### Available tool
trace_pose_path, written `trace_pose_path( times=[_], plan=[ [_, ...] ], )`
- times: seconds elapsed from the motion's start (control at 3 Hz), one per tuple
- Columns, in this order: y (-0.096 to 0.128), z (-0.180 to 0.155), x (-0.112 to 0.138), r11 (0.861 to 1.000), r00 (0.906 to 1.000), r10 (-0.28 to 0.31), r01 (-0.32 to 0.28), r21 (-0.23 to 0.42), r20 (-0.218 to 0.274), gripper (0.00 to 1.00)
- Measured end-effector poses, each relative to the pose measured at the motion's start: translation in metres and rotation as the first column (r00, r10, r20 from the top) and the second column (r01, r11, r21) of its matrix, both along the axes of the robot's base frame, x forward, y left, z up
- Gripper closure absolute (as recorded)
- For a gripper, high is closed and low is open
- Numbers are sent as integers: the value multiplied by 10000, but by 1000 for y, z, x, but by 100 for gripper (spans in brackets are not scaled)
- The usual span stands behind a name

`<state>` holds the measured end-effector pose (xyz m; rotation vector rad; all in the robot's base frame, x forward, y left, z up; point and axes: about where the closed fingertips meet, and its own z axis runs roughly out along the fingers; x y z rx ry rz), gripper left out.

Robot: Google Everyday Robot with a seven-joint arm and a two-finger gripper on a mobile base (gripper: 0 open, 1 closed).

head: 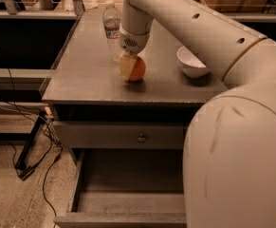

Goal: Place orange into middle drawer

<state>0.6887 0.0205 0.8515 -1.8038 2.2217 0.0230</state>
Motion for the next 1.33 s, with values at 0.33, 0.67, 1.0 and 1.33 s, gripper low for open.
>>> trace_pose_path(
  times=[0.33, 0.67, 1.0, 1.33],
  plan=[
    [0, 0, 0, 10000, 10000, 0, 0, 0, 0, 66],
    [0, 0, 0, 10000, 10000, 0, 0, 0, 0, 89],
    [0, 0, 0, 10000, 10000, -1, 1, 0, 0, 100],
    [2, 13, 2, 9999, 9999, -137, 136, 53, 74, 100]
  ],
)
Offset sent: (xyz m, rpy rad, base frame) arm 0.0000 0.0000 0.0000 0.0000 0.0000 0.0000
